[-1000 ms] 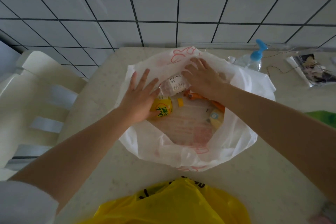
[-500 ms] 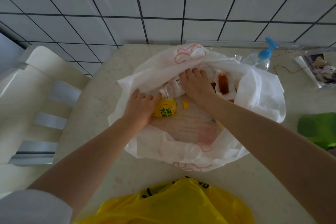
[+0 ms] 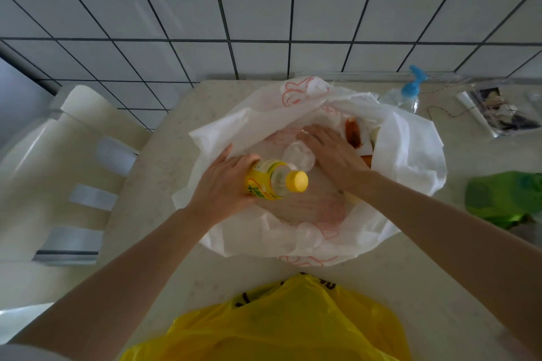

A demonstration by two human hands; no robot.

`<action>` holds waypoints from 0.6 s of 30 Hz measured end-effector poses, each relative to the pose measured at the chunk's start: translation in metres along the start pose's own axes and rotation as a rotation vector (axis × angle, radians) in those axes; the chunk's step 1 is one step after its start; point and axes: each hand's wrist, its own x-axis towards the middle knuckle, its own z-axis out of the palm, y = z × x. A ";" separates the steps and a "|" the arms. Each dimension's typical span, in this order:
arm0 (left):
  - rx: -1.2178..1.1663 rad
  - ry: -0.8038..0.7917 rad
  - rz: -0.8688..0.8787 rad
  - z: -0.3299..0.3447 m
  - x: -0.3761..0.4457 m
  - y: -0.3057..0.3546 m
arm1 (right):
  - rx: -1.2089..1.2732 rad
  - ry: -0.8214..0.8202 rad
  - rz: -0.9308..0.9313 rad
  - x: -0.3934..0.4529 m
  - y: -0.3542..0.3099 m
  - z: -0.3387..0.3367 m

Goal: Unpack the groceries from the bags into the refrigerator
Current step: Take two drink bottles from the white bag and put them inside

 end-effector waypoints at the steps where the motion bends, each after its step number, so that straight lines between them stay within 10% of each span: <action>1: -0.051 0.024 -0.033 -0.006 -0.001 0.007 | 0.088 0.012 0.025 -0.005 -0.003 -0.011; 18: -0.861 0.369 -0.475 -0.090 -0.103 0.112 | 1.081 0.321 0.502 -0.160 -0.171 -0.142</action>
